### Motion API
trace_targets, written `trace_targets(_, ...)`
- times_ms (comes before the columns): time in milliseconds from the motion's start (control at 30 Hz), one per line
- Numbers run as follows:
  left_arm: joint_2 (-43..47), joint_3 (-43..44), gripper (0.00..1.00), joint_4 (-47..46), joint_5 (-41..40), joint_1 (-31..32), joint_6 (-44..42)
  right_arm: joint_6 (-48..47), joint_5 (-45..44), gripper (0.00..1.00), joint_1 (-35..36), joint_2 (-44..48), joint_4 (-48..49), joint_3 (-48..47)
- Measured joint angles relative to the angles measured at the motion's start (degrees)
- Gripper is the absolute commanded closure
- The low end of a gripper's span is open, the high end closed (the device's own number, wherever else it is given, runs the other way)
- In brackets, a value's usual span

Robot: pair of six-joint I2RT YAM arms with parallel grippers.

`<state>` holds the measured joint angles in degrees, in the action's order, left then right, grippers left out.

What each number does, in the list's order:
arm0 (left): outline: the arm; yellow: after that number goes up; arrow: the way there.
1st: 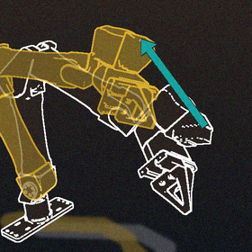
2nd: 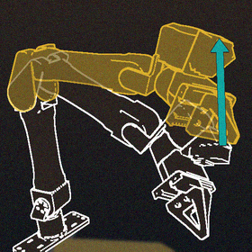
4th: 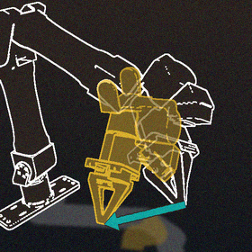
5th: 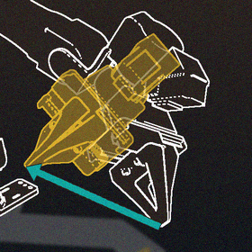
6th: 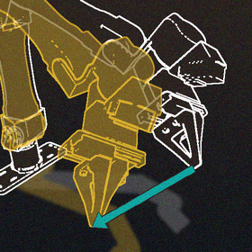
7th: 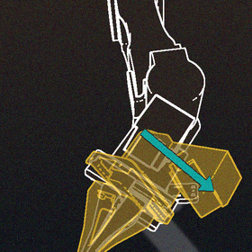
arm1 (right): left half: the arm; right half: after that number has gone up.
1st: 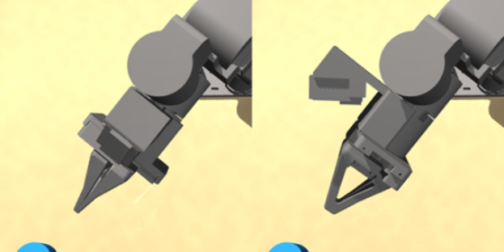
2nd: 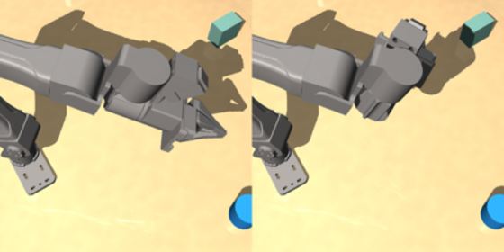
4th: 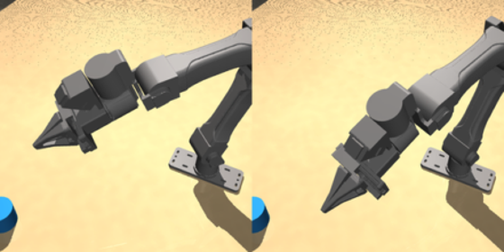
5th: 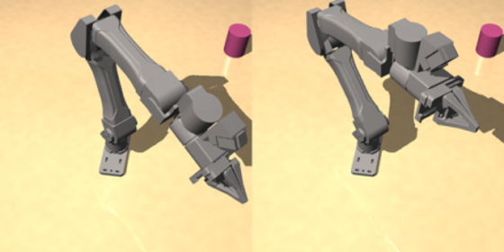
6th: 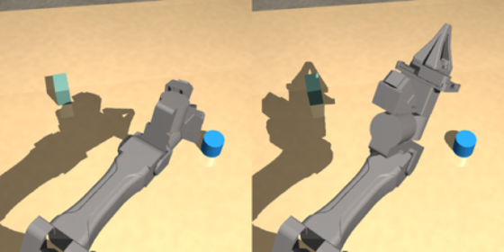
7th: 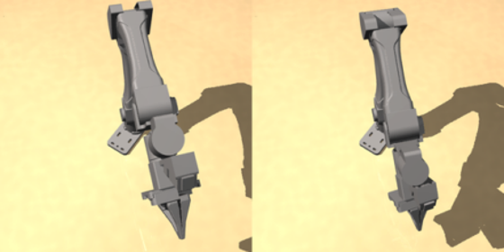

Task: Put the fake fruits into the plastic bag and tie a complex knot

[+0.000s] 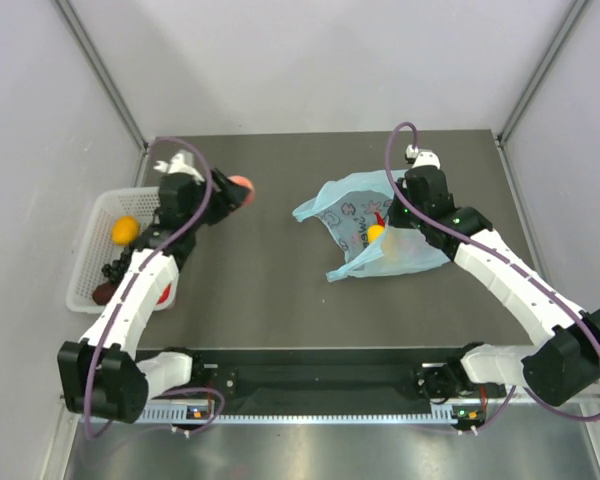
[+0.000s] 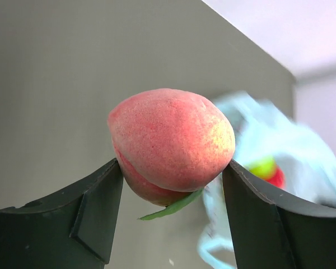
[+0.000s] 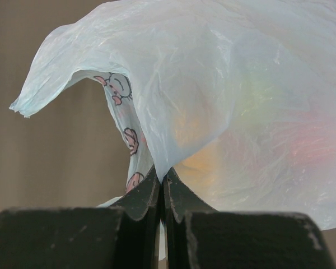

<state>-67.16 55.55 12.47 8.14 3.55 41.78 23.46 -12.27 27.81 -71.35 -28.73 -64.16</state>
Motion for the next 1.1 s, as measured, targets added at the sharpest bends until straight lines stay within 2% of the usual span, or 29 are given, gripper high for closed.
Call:
trace_targets(133,0.94,-2.71,0.77,-5.27,-2.1,13.49,1.11,0.04,0.39,1.0,0.0,0.0,0.0,0.0)
trace_targets(300,-2.05,-5.27,0.78,-12.15,-7.43,24.04,1.57,0.04,0.96,1.0,0.0,0.0,0.0,-0.02)
trace_targets(533,-17.11,-2.58,0.8,-19.04,-13.86,37.16,0.92,0.04,1.75,1.0,0.0,0.0,-0.04,-0.15)
trace_targets(767,-31.36,6.1,0.81,-21.84,-15.52,43.65,0.26,0.07,2.32,1.0,0.0,0.09,-0.39,-0.83)
trace_targets(1100,-49.72,26.32,0.78,-23.5,-15.52,44.19,0.0,0.13,2.75,1.0,0.0,0.44,-0.39,-0.83)
